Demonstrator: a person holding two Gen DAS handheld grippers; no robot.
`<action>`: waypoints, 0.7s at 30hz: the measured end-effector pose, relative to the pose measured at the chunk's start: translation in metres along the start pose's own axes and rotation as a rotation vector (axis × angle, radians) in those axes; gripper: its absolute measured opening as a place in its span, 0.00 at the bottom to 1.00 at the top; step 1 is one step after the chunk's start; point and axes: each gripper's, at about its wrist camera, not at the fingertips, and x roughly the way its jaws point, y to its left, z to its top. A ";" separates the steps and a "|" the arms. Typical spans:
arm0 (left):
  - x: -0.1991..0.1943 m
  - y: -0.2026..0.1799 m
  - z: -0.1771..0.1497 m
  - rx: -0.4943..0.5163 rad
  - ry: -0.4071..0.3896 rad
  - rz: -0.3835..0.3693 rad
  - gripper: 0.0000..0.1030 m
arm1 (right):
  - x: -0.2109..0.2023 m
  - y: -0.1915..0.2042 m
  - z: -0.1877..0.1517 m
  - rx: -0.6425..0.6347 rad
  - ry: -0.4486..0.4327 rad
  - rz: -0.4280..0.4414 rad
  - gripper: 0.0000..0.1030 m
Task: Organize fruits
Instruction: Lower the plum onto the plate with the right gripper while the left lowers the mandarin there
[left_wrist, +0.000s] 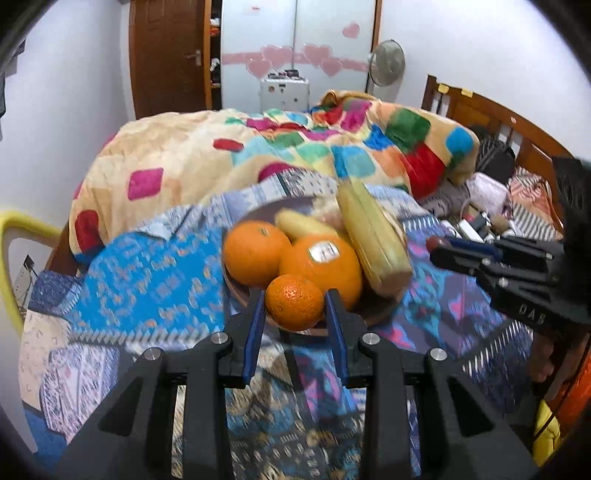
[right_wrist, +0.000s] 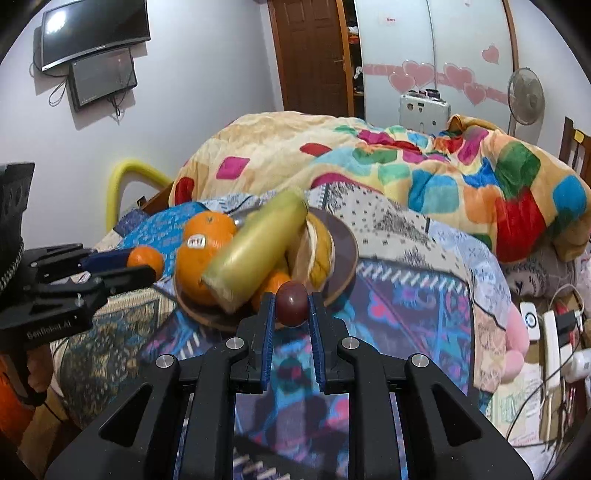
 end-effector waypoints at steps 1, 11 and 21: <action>0.002 0.002 0.005 -0.004 -0.005 0.003 0.32 | 0.003 0.001 0.003 -0.003 -0.003 -0.001 0.16; 0.032 -0.001 0.039 -0.010 -0.002 -0.006 0.32 | 0.027 -0.002 0.019 -0.026 -0.004 -0.026 0.16; 0.052 -0.007 0.050 0.019 0.020 0.013 0.32 | 0.036 -0.002 0.021 -0.047 0.014 -0.032 0.16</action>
